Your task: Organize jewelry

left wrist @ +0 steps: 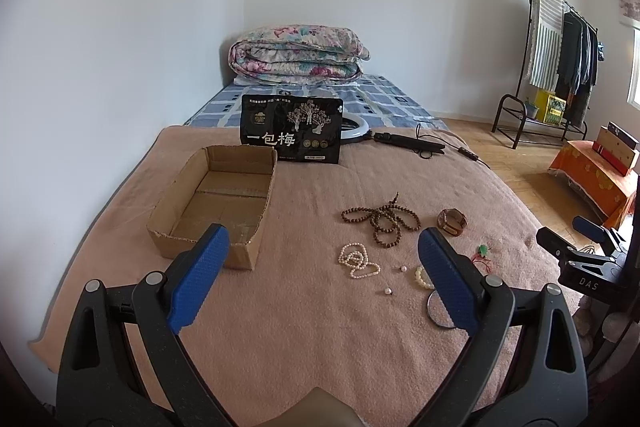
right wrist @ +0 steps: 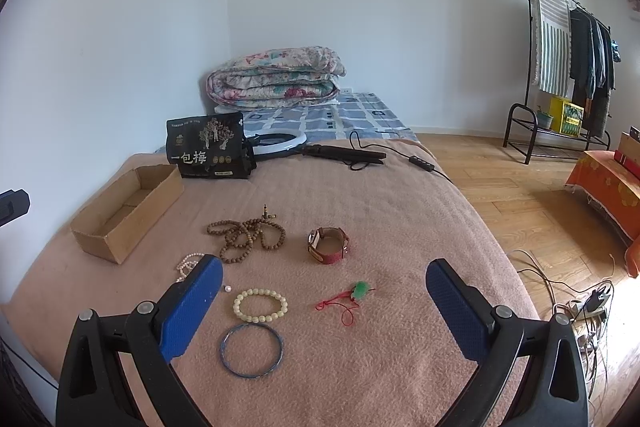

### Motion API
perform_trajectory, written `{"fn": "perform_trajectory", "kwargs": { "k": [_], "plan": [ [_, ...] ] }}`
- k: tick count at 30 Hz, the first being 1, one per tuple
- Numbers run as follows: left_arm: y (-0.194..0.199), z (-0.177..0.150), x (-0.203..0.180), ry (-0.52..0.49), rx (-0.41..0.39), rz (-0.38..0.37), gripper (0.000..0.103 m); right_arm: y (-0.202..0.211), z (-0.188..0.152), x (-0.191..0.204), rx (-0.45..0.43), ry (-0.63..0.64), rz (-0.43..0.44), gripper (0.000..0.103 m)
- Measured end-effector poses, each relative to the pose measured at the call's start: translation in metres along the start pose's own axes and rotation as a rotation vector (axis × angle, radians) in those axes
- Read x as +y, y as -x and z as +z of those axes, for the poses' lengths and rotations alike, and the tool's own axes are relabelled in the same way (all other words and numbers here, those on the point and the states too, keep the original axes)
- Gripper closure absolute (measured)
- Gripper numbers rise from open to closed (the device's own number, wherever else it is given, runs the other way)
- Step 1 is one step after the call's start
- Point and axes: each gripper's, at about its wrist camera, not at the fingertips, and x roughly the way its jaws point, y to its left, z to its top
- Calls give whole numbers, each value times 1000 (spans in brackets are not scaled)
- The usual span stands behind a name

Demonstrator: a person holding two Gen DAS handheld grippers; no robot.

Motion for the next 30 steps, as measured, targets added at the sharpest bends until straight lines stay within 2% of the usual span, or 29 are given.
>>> {"fn": "perform_trajectory", "kwargs": {
  "k": [30],
  "plan": [
    [1, -3, -1, -1, -7, -1, 6, -3, -2, 4, 9, 6, 11, 0]
  ]
}}
